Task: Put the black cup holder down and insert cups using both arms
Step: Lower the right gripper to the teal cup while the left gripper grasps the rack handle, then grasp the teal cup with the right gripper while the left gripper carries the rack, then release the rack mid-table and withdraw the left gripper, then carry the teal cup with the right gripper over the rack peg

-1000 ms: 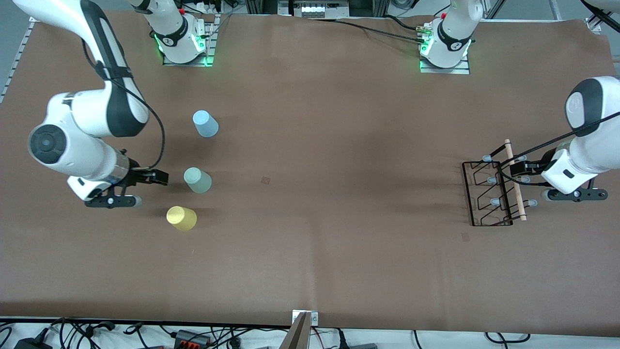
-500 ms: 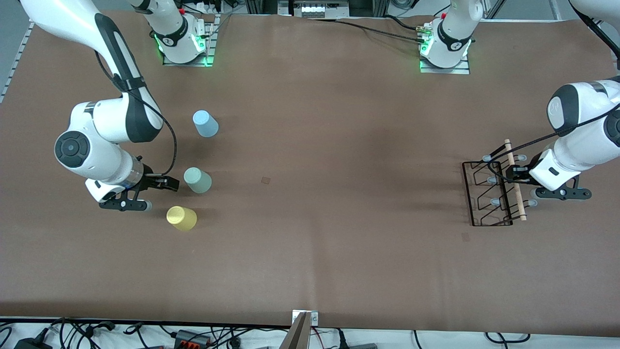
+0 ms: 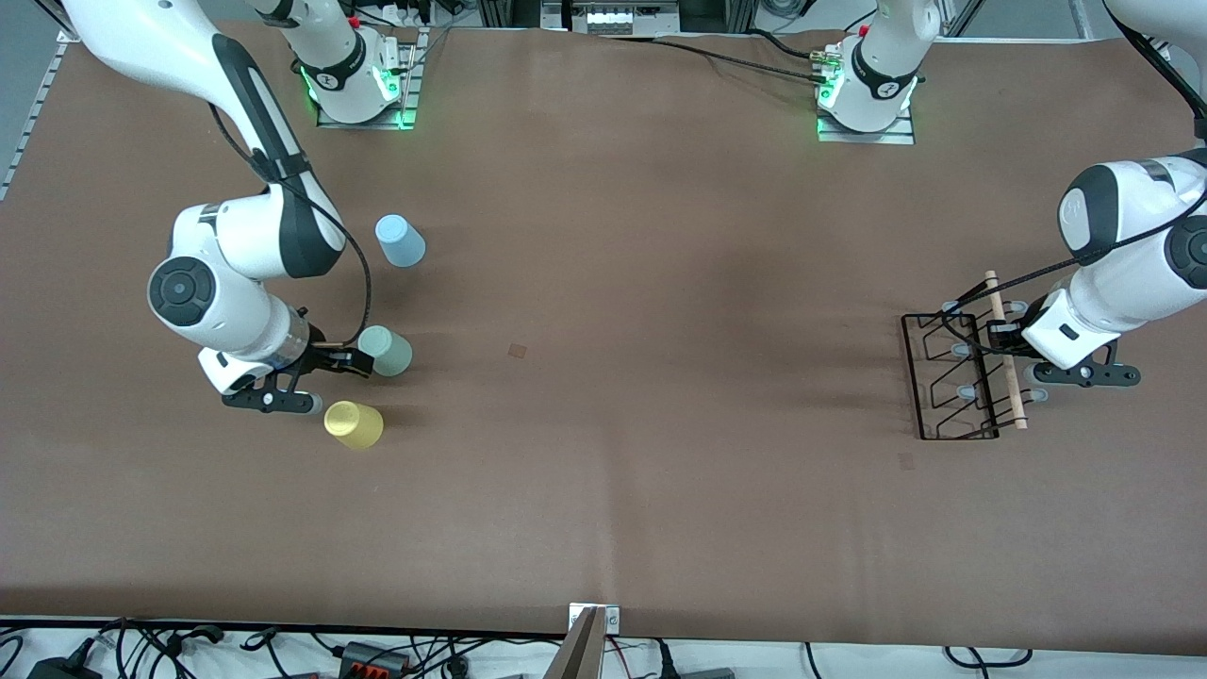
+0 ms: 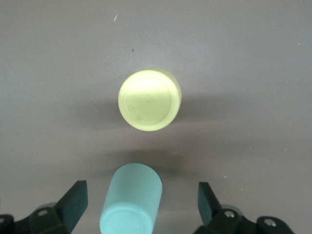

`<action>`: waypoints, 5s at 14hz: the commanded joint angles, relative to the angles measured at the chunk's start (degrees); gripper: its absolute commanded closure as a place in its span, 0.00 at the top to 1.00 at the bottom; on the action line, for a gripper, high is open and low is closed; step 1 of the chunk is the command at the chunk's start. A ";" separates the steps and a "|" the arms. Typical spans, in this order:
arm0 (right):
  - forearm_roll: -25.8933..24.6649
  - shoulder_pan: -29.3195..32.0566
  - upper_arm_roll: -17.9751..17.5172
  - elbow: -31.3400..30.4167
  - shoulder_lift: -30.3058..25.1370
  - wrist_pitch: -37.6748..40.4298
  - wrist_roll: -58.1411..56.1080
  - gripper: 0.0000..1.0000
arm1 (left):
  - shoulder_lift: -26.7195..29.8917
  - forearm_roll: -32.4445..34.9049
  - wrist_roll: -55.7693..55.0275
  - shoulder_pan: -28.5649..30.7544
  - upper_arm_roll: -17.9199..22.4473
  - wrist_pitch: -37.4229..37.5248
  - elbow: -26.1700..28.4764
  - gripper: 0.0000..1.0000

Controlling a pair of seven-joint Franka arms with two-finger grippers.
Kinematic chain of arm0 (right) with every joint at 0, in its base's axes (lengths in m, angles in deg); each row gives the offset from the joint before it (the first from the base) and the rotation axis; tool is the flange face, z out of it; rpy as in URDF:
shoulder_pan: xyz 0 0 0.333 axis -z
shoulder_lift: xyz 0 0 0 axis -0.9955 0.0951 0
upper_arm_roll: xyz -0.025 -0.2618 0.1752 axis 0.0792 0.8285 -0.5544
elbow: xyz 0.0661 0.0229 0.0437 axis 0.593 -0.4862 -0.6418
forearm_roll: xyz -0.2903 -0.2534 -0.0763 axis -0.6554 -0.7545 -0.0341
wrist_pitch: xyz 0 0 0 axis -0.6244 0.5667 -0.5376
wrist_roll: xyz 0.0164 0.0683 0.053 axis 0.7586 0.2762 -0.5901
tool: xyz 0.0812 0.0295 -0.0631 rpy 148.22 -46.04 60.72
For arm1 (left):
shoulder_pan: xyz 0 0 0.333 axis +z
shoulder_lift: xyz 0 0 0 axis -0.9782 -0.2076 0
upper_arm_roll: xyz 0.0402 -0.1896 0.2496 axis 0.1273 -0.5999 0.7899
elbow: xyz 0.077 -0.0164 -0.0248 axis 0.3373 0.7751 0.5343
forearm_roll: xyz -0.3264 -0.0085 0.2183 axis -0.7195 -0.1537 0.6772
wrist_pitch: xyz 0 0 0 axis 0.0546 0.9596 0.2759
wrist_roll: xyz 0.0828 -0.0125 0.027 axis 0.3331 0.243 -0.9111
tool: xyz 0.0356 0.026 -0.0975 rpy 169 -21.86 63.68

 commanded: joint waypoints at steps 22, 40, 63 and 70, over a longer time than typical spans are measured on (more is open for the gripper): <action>-0.12 -3.58 0.15 -13.68 -2.00 -11.78 5.12 1.00 | -6.77 -5.38 -50.56 -21.96 -24.75 -1.24 -11.24 0.01; -0.48 -4.11 -0.73 -9.21 -4.73 -5.73 3.89 0.09 | -4.41 4.74 -49.30 -23.12 -24.05 23.12 -24.13 1.00; 0.76 -33.28 -1.52 12.43 -2.09 12.65 51.42 0.06 | 11.76 -4.75 -0.66 -6.25 0.47 37.23 -20.73 1.00; 0.49 -33.29 -8.20 8.56 -3.94 12.04 56.80 0.06 | 13.78 -4.84 6.53 -5.19 1.88 42.15 -21.79 1.00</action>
